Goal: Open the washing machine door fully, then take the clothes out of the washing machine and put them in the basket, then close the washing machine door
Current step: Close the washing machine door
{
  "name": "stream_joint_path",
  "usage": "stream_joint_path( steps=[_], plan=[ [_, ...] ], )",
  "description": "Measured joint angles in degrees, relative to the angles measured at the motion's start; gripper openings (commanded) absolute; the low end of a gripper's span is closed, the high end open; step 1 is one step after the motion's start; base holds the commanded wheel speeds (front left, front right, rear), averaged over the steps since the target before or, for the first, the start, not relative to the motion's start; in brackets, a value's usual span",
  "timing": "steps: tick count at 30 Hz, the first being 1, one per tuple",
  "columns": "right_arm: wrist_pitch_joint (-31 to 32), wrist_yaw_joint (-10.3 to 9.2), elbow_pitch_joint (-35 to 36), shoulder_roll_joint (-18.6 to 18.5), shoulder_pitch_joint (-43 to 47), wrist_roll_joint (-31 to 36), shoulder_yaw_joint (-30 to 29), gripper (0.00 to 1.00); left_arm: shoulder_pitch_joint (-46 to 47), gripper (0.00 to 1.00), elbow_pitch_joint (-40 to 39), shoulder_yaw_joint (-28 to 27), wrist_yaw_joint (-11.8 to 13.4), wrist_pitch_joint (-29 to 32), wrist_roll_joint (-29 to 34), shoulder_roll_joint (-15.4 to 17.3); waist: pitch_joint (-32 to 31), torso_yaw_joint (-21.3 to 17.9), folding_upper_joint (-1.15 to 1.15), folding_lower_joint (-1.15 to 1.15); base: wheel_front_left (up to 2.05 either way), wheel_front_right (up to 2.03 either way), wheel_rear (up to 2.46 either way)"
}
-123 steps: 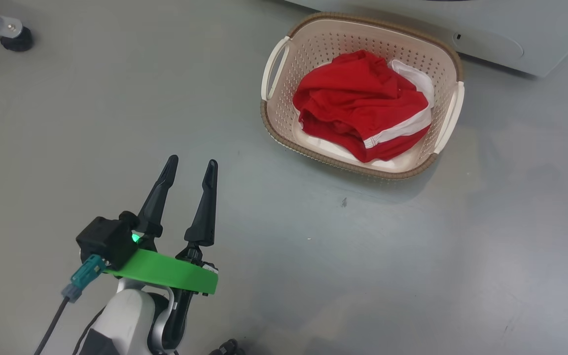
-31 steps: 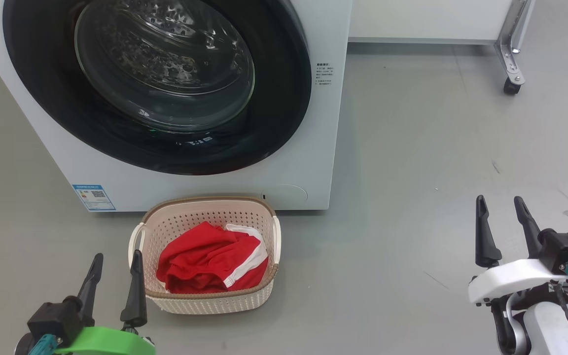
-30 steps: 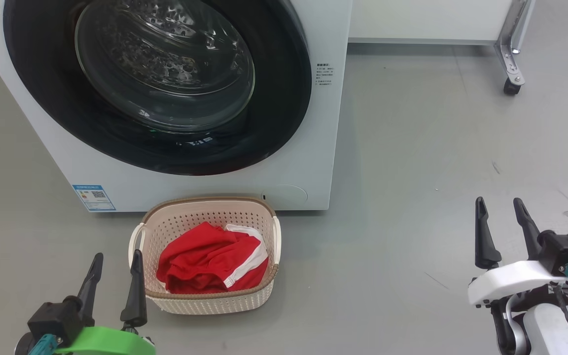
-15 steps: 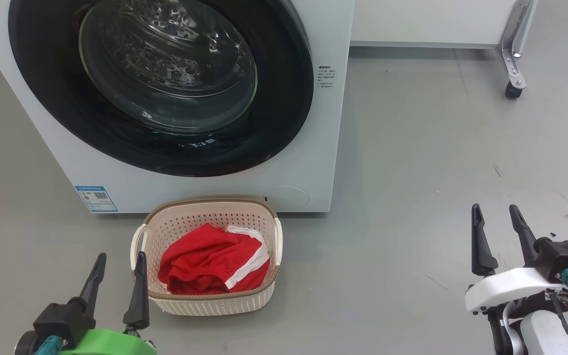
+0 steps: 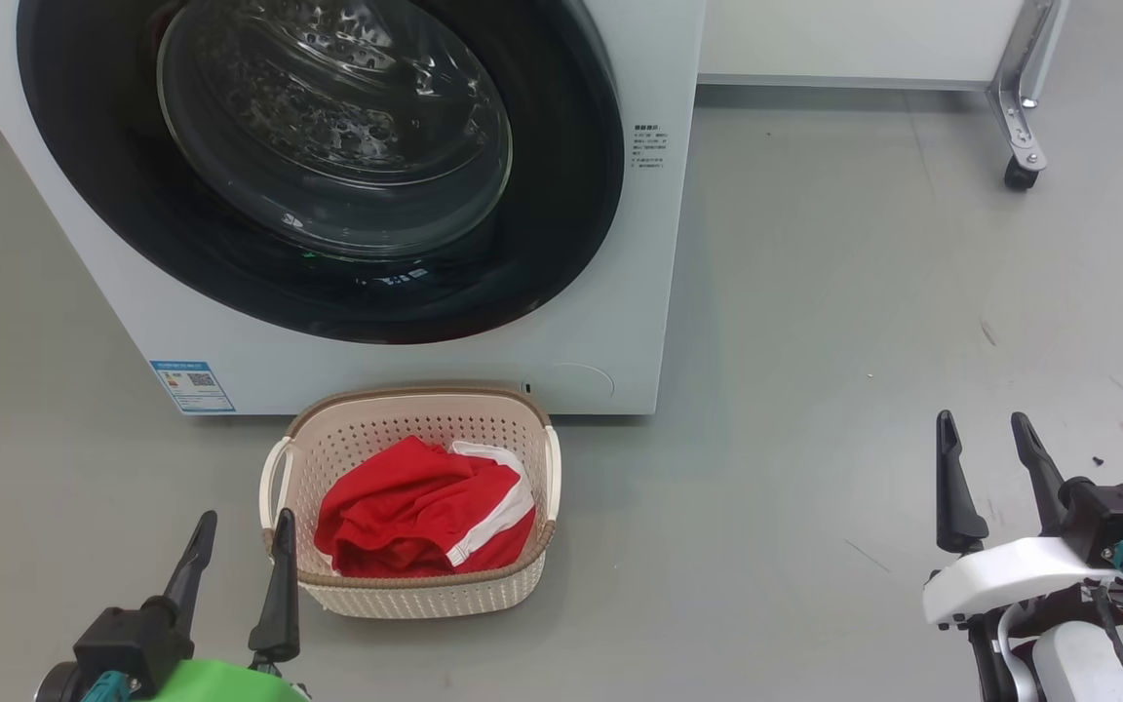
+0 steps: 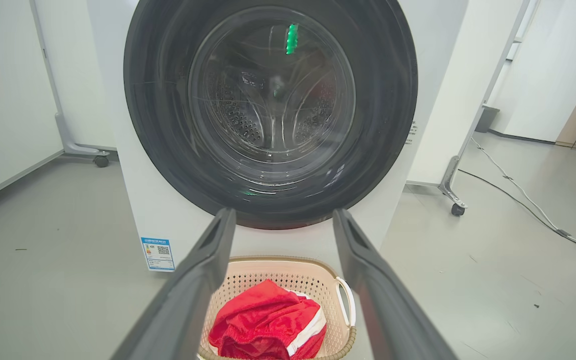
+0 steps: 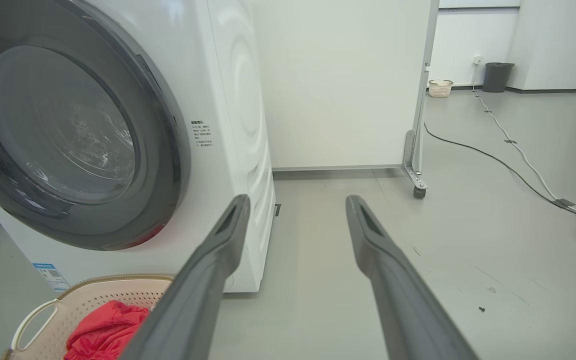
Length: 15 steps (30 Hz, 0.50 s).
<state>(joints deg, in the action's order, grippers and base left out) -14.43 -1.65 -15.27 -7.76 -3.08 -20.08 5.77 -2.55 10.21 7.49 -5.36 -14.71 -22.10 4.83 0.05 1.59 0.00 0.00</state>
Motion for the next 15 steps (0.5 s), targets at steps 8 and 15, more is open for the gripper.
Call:
stream_joint_path(
  steps=[8,15],
  plan=[
    [0.0,0.02,0.02,0.07,0.03,0.15,-0.2,1.0,-0.01,1.0,-1.18,0.37,-0.49,0.0,0.0,-0.01,0.27,0.29,0.0,0.0,0.0,0.0,0.0],
    [0.0,0.04,0.05,0.29,0.04,0.4,-0.33,1.0,-0.06,1.0,-0.01,0.77,-0.56,0.0,-0.98,-0.08,0.09,0.39,0.0,0.0,0.0,0.0,0.0]
  ],
)
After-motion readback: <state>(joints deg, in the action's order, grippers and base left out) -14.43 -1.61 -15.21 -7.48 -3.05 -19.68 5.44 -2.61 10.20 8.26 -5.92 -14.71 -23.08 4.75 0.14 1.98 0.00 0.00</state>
